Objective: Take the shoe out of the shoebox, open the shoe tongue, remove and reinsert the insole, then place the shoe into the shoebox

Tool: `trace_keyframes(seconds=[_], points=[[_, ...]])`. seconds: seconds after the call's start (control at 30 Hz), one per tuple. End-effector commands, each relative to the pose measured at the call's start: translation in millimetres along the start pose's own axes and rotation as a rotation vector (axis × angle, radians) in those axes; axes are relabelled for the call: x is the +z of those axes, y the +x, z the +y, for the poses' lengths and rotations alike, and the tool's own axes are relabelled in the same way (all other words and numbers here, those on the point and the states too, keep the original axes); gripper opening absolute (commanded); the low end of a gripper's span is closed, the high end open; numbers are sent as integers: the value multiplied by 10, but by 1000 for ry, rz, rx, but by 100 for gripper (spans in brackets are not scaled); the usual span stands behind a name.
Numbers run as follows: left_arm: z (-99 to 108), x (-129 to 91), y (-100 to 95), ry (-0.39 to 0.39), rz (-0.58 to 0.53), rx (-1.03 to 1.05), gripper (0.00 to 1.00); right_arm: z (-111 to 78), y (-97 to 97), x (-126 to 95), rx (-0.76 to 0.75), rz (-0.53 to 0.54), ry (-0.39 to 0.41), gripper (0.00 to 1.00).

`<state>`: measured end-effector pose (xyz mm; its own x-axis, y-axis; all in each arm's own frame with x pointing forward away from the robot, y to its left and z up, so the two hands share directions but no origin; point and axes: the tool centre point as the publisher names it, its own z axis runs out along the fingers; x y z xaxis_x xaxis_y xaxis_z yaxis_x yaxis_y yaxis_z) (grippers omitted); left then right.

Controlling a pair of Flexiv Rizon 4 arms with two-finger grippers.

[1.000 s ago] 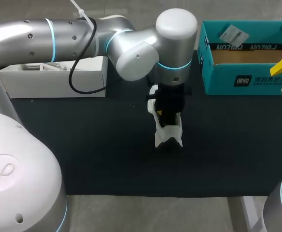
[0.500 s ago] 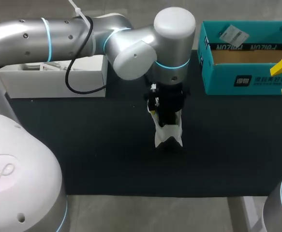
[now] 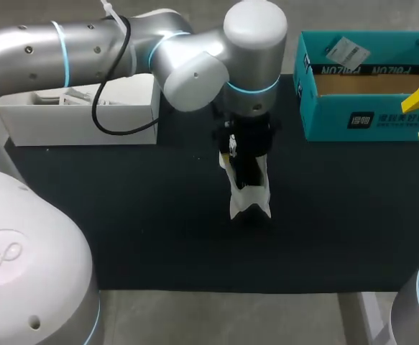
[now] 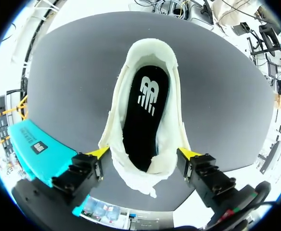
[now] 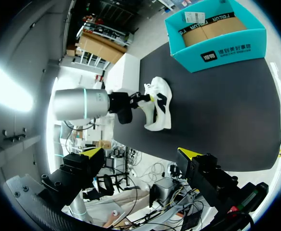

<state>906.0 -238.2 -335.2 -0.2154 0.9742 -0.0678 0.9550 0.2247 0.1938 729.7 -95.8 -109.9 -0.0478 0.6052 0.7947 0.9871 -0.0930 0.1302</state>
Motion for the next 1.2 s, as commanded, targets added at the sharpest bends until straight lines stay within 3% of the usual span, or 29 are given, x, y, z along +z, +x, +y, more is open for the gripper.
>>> trace_keyframes(seconds=[0.03,0.33,0.37,0.47,0.5,0.53,0.77,0.83,1.2], points=[[78,-87,42,-10,-7,-21,84,-4,-2,4,1,-2,0,100],[397,-332,122,-24,-53,-109,70,-4,-2,4,1,-2,0,100],[416,-370,129,-19,-66,-118,57,-4,-2,4,1,-2,0,100],[471,-432,140,29,-88,-148,31,-4,-2,4,1,-2,0,100],[482,-432,142,50,-89,-155,7,-4,-2,4,1,-2,0,100],[489,-425,142,84,-84,-156,0,-4,-2,4,1,-2,0,100],[482,-347,121,251,-63,-153,0,-4,-2,4,1,-2,0,100],[458,-289,86,333,-43,-147,0,-4,-2,4,1,-2,0,100],[229,-64,-7,396,-5,-106,0,-4,-2,4,1,-2,0,100]])
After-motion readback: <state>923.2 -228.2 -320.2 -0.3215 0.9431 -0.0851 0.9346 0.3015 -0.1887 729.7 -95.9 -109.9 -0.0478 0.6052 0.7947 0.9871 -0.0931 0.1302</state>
